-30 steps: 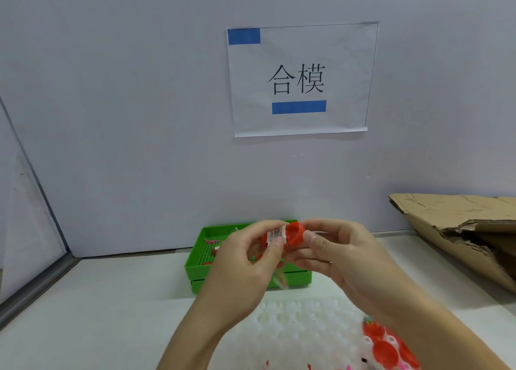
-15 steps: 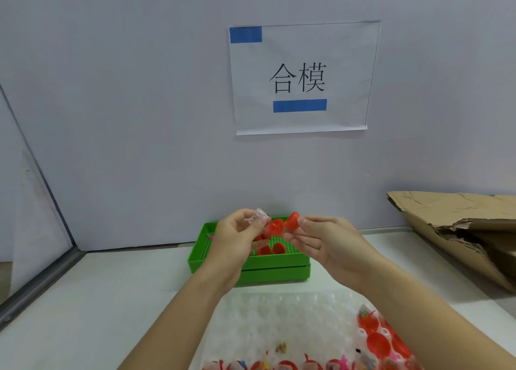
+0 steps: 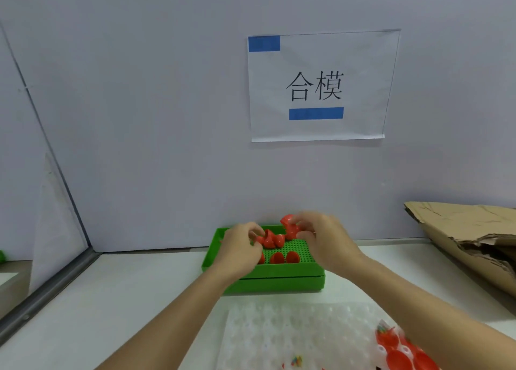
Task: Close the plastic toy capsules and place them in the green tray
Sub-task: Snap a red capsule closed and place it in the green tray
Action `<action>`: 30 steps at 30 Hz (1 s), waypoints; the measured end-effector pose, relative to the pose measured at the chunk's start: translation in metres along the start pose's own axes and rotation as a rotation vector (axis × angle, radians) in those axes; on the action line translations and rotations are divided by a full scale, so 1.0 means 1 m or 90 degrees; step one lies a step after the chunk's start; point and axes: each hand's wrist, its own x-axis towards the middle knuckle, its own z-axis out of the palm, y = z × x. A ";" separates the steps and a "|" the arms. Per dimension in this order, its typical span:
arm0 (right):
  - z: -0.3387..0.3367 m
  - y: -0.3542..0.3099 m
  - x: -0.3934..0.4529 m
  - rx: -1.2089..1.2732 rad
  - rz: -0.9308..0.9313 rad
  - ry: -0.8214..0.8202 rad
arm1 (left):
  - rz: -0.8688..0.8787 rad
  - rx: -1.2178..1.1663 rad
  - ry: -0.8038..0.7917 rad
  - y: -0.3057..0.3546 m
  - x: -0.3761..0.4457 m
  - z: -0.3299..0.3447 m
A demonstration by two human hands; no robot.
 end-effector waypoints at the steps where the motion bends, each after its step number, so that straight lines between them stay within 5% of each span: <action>1: -0.001 0.001 0.003 -0.116 -0.065 -0.032 | 0.037 -0.001 -0.010 0.000 -0.005 -0.001; 5: -0.006 0.001 0.012 -0.414 -0.210 -0.088 | 0.124 0.037 -0.173 0.005 -0.022 -0.009; 12: -0.007 0.014 0.020 -0.359 -0.080 -0.151 | 0.163 0.112 -0.477 0.029 -0.052 -0.013; 20: -0.007 0.004 -0.001 -0.345 -0.104 -0.087 | 0.170 0.253 -0.568 0.041 -0.068 0.006; 30: -0.022 0.011 -0.031 -0.271 -0.123 -0.051 | 0.139 0.327 -0.566 0.049 -0.072 0.010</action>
